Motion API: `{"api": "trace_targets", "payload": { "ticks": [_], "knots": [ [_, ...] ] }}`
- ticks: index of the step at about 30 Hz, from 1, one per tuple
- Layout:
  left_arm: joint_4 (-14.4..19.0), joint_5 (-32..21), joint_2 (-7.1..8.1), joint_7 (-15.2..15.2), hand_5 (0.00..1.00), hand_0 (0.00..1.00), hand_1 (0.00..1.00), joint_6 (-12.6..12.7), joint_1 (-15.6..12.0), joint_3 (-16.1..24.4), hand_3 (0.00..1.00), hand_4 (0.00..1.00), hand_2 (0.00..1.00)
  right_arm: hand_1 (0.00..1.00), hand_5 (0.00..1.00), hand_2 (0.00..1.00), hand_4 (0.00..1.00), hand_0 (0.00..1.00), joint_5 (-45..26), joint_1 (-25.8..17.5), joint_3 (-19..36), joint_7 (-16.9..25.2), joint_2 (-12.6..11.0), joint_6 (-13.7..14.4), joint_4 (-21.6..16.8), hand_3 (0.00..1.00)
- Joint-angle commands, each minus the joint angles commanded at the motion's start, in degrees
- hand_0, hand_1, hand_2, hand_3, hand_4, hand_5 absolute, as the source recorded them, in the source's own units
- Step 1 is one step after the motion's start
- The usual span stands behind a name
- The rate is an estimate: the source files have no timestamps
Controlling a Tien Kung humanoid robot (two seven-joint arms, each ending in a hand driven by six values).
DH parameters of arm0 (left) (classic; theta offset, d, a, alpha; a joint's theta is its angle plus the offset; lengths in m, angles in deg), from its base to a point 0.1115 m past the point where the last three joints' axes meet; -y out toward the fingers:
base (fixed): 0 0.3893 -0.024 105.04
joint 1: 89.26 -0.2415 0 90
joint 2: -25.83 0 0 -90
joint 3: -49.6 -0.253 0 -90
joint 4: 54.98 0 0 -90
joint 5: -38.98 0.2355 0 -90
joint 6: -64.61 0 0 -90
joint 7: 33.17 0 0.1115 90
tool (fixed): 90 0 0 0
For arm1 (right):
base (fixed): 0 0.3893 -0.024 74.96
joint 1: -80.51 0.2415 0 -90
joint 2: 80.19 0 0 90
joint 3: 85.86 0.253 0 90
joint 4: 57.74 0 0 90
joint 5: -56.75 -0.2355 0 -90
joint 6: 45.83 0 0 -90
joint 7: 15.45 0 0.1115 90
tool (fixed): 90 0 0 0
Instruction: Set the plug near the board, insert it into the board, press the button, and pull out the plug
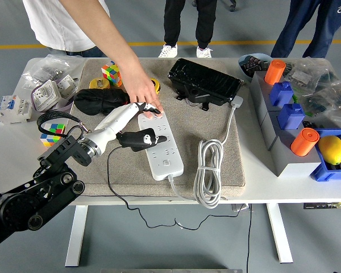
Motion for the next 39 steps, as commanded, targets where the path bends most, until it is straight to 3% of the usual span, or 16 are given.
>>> {"api": "trace_targets", "payload": {
  "ticks": [3,4,10,11,15,16,21,22,34,35,39],
  "knots": [
    [-1.9,3.5,-0.34,0.2,0.502,0.781,0.784,1.3,0.2,-0.2,0.759,0.998,0.777,0.620,0.372,0.577,0.904,0.606,0.0,0.0,-0.1,0.1,-0.1,0.0,-0.1,0.546],
    [-2.2,4.5,-0.42,0.3,0.438,0.768,0.745,1.5,0.3,-0.2,0.752,0.998,0.770,0.620,0.372,0.577,0.904,0.605,0.0,0.0,-0.1,0.1,-0.2,0.0,-0.1,0.546],
    [-5.2,8.9,-0.86,1.2,0.438,0.768,0.745,2.1,1.0,-1.2,0.752,0.998,0.770,0.620,0.372,0.577,0.904,0.605,0.1,-0.1,-0.1,0.2,-0.3,0.1,-0.1,0.546],
    [-5.6,9.2,-0.92,1.3,0.414,0.686,0.673,2.2,1.0,-1.3,0.727,0.998,0.698,0.621,0.373,0.577,0.903,0.606,0.1,-0.1,-0.1,0.2,-0.4,0.1,-0.2,0.546],
    [-7.0,9.5,-1.08,1.5,0.414,0.686,0.673,2.4,1.2,-1.7,0.727,0.998,0.698,0.621,0.373,0.577,0.903,0.606,0.1,-0.1,-0.2,0.2,-0.5,0.2,-0.2,0.546],
    [-7.4,9.5,-1.14,1.4,0.399,0.630,0.618,2.5,1.3,-1.9,0.694,0.998,0.632,0.621,0.372,0.577,0.903,0.605,0.1,-0.2,-0.2,0.3,-0.5,0.2,-0.2,0.546],
    [-8.6,9.0,-1.44,1.8,0.399,0.630,0.618,2.4,1.4,-2.3,0.694,0.998,0.632,0.621,0.372,0.577,0.903,0.605,0.1,-0.3,-0.2,0.3,-0.4,0.2,-0.2,0.546],
    [-8.8,9.0,-1.49,1.9,0.422,0.568,0.588,2.4,1.5,-2.4,0.667,0.998,0.604,0.621,0.372,0.577,0.903,0.606,0.1,-0.3,-0.2,0.3,-0.4,0.2,-0.2,0.547],
    [-11.2,5.6,-2.61,1.7,0.453,0.545,0.579,2.7,2.7,-3.6,0.638,0.968,0.593,0.621,0.372,0.577,0.903,0.606,0.2,-0.4,0.4,0.5,-0.2,0.3,-0.3,0.546],
    [-11.3,5.5,-2.67,1.8,0.472,0.488,0.547,2.6,2.7,-3.6,0.615,0.938,0.537,0.621,0.373,0.577,0.902,0.604,0.2,-0.4,0.4,0.6,-0.2,0.4,-0.3,0.546],
    [-12.0,5.3,-3.02,1.9,0.472,0.488,0.547,2.8,3.0,-4.0,0.615,0.938,0.537,0.621,0.373,0.577,0.902,0.604,0.2,-0.4,0.6,0.8,-0.2,0.6,-0.3,0.546]
  ]
}}
